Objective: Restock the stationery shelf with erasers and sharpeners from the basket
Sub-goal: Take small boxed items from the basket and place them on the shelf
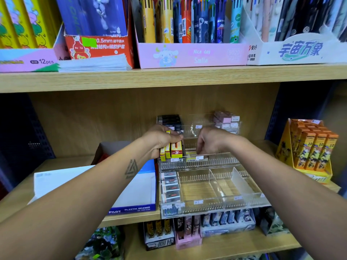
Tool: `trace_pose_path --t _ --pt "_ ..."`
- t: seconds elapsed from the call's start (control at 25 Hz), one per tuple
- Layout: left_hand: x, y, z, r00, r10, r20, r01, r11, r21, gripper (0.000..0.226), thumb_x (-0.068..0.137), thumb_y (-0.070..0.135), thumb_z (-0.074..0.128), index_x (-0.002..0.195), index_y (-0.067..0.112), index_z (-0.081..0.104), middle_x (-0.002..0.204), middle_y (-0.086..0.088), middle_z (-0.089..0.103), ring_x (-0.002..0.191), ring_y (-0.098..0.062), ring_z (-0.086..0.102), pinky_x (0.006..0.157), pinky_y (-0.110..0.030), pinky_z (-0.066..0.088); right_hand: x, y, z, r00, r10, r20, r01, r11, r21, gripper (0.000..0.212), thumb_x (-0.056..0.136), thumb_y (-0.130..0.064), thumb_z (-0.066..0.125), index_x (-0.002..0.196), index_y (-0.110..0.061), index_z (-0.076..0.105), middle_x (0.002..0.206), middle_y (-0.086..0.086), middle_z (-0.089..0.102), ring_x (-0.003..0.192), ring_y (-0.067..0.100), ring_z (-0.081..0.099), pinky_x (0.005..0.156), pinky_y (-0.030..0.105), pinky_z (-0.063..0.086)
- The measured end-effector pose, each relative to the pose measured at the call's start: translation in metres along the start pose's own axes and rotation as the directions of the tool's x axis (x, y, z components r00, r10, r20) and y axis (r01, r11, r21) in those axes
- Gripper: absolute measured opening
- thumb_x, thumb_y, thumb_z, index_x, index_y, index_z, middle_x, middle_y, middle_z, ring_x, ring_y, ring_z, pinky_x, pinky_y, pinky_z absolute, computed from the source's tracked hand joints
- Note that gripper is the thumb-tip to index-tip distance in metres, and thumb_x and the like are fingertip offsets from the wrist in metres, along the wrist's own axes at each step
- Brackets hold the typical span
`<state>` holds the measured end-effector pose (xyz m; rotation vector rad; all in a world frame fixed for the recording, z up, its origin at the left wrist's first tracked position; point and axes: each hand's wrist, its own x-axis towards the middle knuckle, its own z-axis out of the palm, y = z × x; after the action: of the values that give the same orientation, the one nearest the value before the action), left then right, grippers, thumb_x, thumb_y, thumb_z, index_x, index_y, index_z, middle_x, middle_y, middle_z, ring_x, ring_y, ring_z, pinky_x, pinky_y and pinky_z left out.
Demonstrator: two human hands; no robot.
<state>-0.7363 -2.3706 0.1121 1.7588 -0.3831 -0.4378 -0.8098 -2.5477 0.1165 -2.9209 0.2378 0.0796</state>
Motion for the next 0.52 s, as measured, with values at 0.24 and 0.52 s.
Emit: trace_pose_path --t 0.24,0.52 --pt "-0.007 0.008 0.004 0.998 0.038 -0.043 -0.045 0.985 -0.169 0.015 0.079 -0.009 0.076 0.086 -0.004 0.063 0.073 -0.017 0.067 0.057 -0.026 0.067 0.043 -0.032 0.056 -0.013 -0.009 -0.012 0.989 -0.052 -0.141 0.1 0.931 0.352 0.011 0.084 -0.024 0.077 0.095 -0.024 0.075 0.091 -0.006 0.074 0.087 0.011 0.067 0.082 0.025 0.052" --pt "-0.001 0.012 0.014 0.975 0.078 -0.209 -0.119 0.974 -0.193 0.025 0.08 -0.005 0.077 0.075 0.005 0.054 0.073 -0.023 0.063 0.064 -0.034 0.068 0.059 -0.052 0.06 -0.027 -0.037 -0.008 0.972 -0.099 -0.213 0.152 0.957 0.246 0.04 0.073 -0.016 0.083 0.109 -0.018 0.065 0.096 0.002 0.069 0.081 0.017 0.063 0.066 0.026 0.048"
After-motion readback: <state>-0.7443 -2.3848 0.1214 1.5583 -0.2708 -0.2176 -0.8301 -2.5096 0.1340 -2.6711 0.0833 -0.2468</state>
